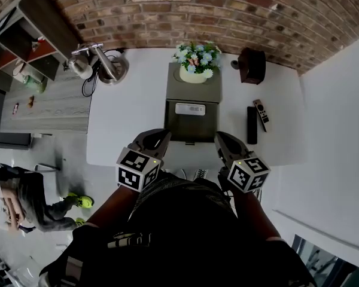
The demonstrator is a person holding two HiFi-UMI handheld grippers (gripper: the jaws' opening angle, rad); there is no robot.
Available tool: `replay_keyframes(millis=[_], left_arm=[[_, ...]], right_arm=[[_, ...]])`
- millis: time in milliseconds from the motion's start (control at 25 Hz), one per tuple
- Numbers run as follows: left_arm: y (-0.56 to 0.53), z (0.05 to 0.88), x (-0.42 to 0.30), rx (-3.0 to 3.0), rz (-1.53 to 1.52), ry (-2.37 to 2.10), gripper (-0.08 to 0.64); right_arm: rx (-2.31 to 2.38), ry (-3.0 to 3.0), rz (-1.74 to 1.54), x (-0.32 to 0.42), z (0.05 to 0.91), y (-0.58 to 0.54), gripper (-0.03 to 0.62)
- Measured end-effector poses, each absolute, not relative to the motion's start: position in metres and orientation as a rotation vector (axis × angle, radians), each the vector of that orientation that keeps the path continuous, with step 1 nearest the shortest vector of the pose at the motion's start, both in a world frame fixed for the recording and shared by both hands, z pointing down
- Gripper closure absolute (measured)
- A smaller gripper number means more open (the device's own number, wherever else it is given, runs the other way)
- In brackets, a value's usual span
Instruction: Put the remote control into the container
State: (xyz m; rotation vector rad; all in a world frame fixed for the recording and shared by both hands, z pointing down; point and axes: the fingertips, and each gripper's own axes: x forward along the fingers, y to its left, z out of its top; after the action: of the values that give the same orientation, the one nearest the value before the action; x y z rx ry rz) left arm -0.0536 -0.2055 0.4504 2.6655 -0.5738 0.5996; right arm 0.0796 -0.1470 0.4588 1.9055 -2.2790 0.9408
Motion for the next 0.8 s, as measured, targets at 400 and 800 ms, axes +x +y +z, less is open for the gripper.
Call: replay_keyframes(millis=[400, 800], left_arm=[[-0.202, 0.445, -0.046, 2.679, 0.582, -0.538, 0.555], [-0.202, 0.444, -0.044, 2.701, 0.602, -0.538, 0.555]], right_arm=[[1.931, -2.213, 0.881, 0.078, 0.465, -0.133, 0.583], [1.911, -2.188, 0.865, 0.079, 0.470, -0.136, 0.583]])
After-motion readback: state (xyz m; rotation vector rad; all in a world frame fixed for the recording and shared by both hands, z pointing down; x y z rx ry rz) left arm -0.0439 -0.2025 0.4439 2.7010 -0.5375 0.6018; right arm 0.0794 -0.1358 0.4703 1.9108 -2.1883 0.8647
